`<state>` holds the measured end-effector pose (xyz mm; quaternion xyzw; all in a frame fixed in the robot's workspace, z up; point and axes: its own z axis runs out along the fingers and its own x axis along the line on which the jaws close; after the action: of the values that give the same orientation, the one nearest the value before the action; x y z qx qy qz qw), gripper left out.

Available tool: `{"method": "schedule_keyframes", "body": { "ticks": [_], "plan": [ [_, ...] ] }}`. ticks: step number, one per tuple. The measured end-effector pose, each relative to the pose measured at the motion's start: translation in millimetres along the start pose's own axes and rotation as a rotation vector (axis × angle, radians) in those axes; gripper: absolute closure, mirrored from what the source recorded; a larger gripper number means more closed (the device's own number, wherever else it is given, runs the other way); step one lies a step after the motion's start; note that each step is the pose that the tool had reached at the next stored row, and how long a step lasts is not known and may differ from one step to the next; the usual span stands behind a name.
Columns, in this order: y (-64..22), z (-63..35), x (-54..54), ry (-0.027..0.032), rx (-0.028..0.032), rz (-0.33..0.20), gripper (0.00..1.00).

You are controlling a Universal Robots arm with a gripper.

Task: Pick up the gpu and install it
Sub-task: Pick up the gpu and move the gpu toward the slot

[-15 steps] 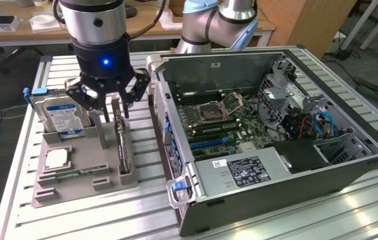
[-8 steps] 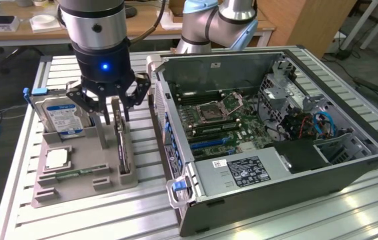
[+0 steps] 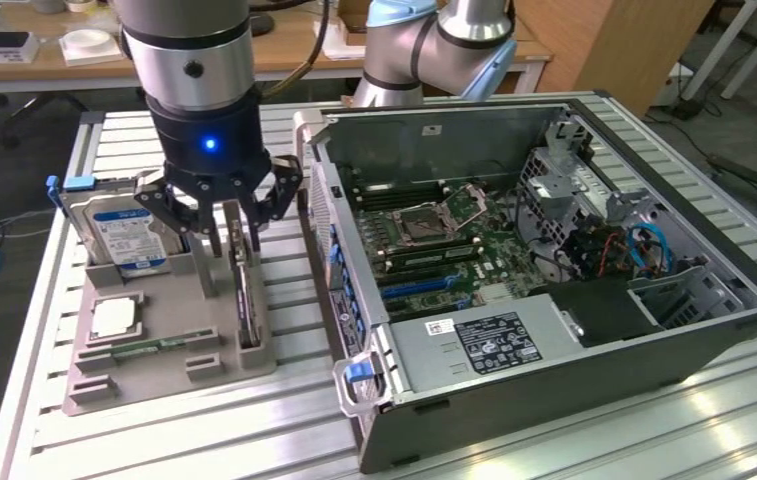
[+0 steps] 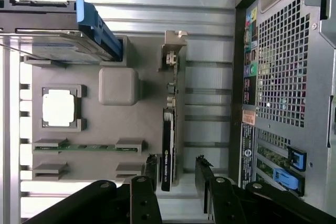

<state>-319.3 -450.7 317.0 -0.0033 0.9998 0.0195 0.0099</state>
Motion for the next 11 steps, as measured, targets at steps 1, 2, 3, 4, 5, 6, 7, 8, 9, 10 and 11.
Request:
{"method": "schedule_keyframes", "body": {
  "ticks": [1, 2, 3, 4, 5, 6, 7, 8, 9, 10, 11],
  "plan": [
    [-0.3, 1.8, 0.0, 0.0, 0.0001, 0.001, 0.57],
    [-0.4, 3.4, 0.1, 0.0001, 0.0001, 0.001, 0.57],
    [-0.5, 5.0, 0.4, 0.0004, 0.0002, 0.001, 0.57],
    [-0.6, 6.5, 0.5, 0.0009, 0.0001, 0.001, 0.57],
    [-0.7, 7.8, 0.6, 0.0013, 0.0001, 0.001, 0.57],
    [-0.8, 8.9, 0.7, 0.0017, 0.0001, 0.001, 0.57],
    [-0.7, 9.4, 0.8, 0.0018, 0.0001, 0.001, 0.57],
    [-0.8, 9.9, 0.9, 0.0019, 0.0002, 0.001, 0.57],
    [-0.8, 10.4, 1.0, 0.0019, 0.0001, 0.001, 0.57],
    [-0.8, 10.9, 1.0, 0.002, 0.0001, 0.001, 0.57],
    [-0.8, 11.4, 1.1, 0.002, 0.0001, 0.001, 0.57]
  ]
}}
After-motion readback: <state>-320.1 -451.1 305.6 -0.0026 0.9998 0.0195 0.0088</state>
